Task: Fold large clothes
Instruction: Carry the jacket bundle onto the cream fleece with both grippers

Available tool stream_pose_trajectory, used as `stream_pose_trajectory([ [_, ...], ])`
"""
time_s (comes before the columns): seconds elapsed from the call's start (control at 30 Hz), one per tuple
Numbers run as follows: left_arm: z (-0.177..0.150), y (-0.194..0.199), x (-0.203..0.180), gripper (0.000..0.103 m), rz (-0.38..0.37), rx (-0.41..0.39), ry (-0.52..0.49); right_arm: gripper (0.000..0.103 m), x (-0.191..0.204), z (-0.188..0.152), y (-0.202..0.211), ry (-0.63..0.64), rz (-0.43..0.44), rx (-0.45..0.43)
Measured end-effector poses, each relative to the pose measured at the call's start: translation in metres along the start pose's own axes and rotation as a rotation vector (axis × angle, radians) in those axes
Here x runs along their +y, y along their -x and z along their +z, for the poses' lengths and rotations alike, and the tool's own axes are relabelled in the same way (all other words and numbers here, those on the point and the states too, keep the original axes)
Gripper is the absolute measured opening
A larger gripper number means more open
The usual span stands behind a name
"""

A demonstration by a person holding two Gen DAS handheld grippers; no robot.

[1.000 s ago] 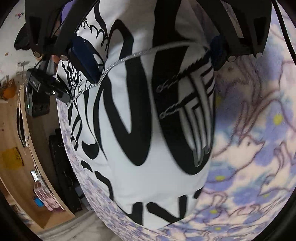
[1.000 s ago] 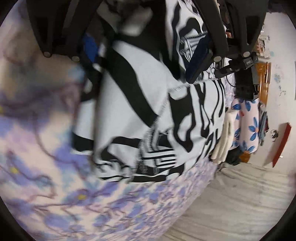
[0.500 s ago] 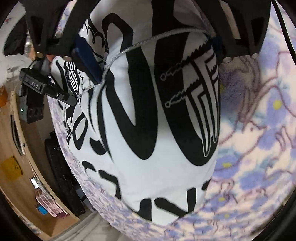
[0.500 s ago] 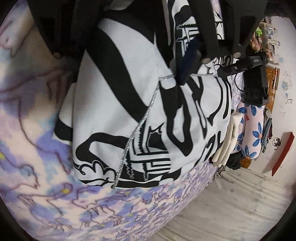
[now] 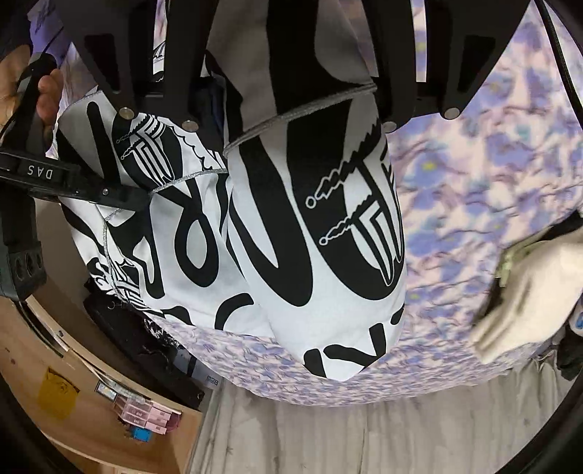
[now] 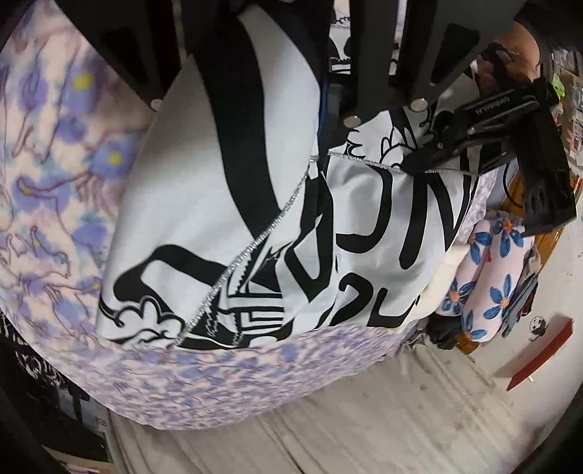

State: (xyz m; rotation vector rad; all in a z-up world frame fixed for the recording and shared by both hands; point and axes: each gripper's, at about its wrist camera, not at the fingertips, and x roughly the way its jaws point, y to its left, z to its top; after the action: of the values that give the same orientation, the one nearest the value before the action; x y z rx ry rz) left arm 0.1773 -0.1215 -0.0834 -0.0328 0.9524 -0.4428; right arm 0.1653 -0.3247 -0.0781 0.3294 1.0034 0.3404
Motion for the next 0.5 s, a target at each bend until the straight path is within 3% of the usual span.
stream_pose_trajectory([
  [0.23,-0.004,0.078,0.090,0.051,0.056,-0.015,0.032,0.023,0.095,0.013,-0.020,0.061,0.099,-0.003],
  [0.5,0.050,0.152,0.228,0.051,0.165,-0.087,0.021,0.023,0.225,0.083,-0.080,0.127,0.228,-0.036],
])
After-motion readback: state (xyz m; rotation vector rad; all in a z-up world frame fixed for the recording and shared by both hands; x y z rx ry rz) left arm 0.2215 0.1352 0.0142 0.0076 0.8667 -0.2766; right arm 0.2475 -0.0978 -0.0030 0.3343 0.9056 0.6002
